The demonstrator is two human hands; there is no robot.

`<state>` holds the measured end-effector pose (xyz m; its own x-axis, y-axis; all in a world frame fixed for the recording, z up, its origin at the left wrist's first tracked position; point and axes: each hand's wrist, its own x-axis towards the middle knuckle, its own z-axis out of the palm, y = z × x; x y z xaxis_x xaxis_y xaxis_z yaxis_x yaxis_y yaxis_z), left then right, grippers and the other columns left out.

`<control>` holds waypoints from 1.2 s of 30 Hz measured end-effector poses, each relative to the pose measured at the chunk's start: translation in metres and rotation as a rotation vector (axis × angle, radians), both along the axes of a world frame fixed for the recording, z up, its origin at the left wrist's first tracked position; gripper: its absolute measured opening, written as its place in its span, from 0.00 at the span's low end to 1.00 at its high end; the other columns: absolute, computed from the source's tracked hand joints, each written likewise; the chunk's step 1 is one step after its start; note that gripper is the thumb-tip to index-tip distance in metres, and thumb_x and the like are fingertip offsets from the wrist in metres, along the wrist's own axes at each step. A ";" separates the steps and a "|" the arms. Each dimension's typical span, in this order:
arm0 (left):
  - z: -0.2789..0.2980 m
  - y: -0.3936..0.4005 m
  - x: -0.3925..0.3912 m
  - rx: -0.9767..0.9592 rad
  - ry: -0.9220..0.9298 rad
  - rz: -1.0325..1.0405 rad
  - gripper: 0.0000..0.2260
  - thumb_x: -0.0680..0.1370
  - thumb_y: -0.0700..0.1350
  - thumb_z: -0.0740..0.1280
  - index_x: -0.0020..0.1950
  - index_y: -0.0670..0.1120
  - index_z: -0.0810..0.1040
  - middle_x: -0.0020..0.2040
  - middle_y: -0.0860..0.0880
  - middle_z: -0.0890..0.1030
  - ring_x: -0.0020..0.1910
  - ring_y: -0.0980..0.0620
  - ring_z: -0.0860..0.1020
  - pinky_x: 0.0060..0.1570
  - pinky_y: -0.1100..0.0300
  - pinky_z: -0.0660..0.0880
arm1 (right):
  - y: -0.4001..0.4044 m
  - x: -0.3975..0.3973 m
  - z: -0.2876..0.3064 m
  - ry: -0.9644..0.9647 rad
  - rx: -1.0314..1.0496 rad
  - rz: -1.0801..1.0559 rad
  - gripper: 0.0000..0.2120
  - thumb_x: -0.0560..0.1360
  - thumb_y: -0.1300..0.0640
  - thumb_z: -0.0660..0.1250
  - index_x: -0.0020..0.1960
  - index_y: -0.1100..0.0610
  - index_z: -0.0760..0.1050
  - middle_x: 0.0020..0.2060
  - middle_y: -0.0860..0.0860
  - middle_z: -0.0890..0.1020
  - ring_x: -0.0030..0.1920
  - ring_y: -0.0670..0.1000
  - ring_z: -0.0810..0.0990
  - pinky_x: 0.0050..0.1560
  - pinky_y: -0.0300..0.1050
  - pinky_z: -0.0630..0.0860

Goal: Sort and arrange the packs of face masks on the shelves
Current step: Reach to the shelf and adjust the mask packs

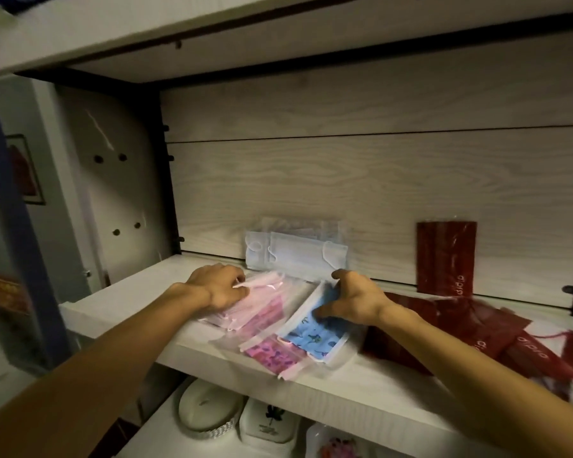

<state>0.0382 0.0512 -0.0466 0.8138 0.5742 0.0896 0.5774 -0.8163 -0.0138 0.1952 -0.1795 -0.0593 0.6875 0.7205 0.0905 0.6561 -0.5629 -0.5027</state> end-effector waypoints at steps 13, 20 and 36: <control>0.032 0.026 -0.016 -0.664 -0.700 -0.020 0.12 0.83 0.48 0.60 0.46 0.45 0.78 0.45 0.42 0.82 0.46 0.41 0.82 0.52 0.48 0.78 | 0.005 -0.014 0.029 0.261 0.695 -0.217 0.07 0.69 0.66 0.76 0.38 0.65 0.78 0.32 0.56 0.80 0.29 0.46 0.77 0.29 0.39 0.73; 0.038 0.004 -0.026 -1.243 -0.819 -0.163 0.30 0.74 0.74 0.59 0.66 0.54 0.76 0.56 0.46 0.82 0.54 0.45 0.81 0.53 0.51 0.77 | -0.025 -0.049 0.030 0.406 0.920 -0.279 0.10 0.70 0.70 0.74 0.48 0.63 0.78 0.39 0.58 0.84 0.31 0.49 0.84 0.28 0.40 0.78; 0.026 -0.123 -0.019 -1.651 -0.670 -0.278 0.15 0.84 0.48 0.57 0.47 0.42 0.79 0.36 0.45 0.83 0.36 0.48 0.81 0.42 0.56 0.79 | -0.168 -0.115 0.018 0.523 1.050 -0.442 0.17 0.72 0.63 0.74 0.59 0.64 0.78 0.49 0.60 0.86 0.42 0.59 0.87 0.32 0.46 0.80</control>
<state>0.0196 -0.0720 -0.0201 0.9614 0.2700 -0.0538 0.0011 0.1918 0.9814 0.0801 -0.3476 -0.0412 0.9785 0.1646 0.1241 0.1003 0.1455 -0.9843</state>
